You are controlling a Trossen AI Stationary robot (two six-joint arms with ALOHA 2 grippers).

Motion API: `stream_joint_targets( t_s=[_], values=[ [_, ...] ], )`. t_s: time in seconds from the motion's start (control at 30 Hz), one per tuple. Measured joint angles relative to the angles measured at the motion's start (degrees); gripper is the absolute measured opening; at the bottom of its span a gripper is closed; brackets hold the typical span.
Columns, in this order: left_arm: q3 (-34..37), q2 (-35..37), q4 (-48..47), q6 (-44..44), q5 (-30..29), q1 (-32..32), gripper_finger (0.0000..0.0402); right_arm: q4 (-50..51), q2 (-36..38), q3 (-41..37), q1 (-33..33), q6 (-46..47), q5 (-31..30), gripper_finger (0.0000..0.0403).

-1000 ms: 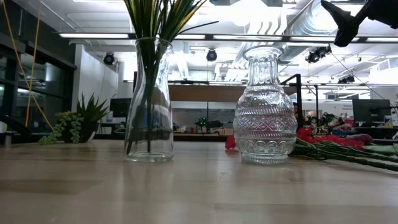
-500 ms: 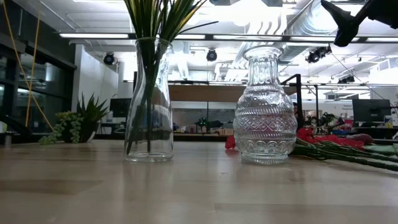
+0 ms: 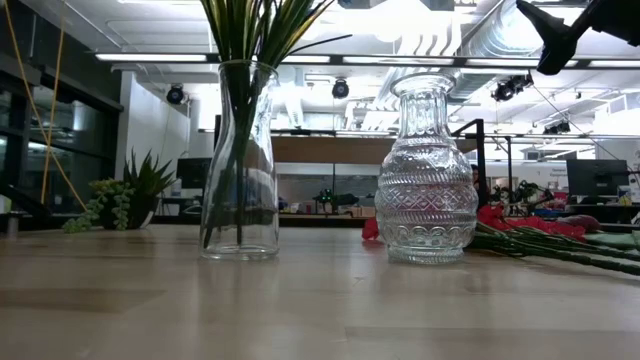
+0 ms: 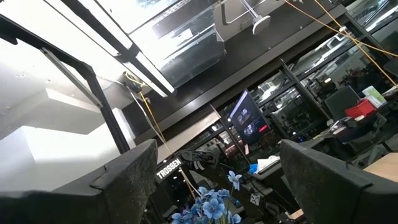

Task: Pick and place flowers into a vace then onto a shelf
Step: Put the orange flower into the left transparent flower vase

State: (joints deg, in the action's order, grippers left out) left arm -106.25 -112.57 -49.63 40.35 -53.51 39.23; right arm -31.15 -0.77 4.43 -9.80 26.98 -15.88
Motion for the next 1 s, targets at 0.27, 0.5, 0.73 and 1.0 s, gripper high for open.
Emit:
stream_joint_targets(
  t_s=[0.27,0.5,0.73,1.0],
  values=[
    [0.01,-0.01,0.39,-0.01,0.08,-1.34,0.0213,0.00,0.02,0.00,0.00,0.00,0.00,0.0328],
    [0.01,-0.01,0.28,-0.01,0.56,-2.35,0.0195,0.00,0.00,0.00,0.00,0.02,-0.01,0.0328],
    [0.01,-0.01,0.22,-0.01,0.52,-2.50,0.0175,0.00,0.00,0.02,0.00,0.00,-0.02,0.0328],
    [0.01,-0.01,0.22,0.00,0.64,-2.50,0.0138,0.02,0.02,0.00,0.02,0.02,-0.02,0.0328]
  ],
)
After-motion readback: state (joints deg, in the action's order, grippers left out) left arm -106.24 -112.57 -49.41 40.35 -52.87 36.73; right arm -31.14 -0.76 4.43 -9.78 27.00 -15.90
